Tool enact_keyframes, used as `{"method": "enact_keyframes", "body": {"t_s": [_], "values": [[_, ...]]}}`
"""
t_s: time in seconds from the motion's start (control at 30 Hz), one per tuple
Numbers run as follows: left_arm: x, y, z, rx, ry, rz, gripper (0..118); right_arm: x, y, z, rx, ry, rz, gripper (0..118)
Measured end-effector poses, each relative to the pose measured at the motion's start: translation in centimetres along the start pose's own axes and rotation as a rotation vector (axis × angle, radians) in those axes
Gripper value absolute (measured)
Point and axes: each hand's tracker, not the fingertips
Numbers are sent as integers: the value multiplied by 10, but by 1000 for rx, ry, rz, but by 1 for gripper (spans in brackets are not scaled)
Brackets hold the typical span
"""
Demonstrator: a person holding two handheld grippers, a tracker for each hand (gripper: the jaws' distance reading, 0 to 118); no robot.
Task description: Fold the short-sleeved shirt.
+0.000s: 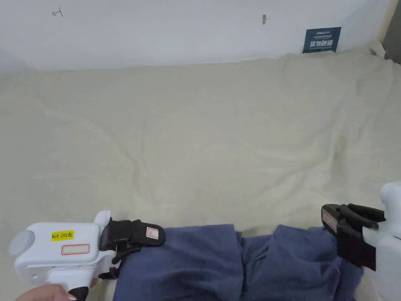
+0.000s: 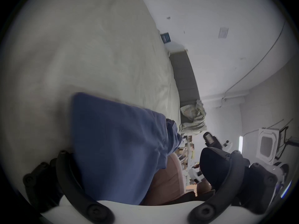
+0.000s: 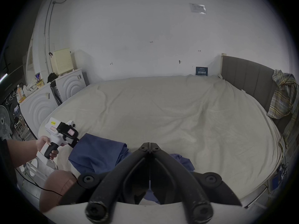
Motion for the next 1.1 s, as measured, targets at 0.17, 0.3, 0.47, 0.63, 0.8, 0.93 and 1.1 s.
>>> {"method": "enact_keyframes", "body": {"t_s": [0.17,0.3,0.47,0.63,0.8,0.93,1.1], "values": [[18,1,14,19,232,-38,10,-4,1,-3,-13,29,17,0],[26,2,24,-5,373,-66,10,-6,1,-5,-9,51,9,0],[72,1,64,114,561,-146,10,-2,0,-2,9,87,-2,0],[109,0,90,225,1064,-179,10,8,-6,-1,22,111,-18,0],[141,-4,41,143,902,-266,10,23,-11,5,32,156,-61,0],[166,-8,-45,17,654,-242,10,33,-13,9,31,146,-77,0],[184,-7,-126,-124,339,-184,118,48,-11,18,38,123,-106,0]]}}
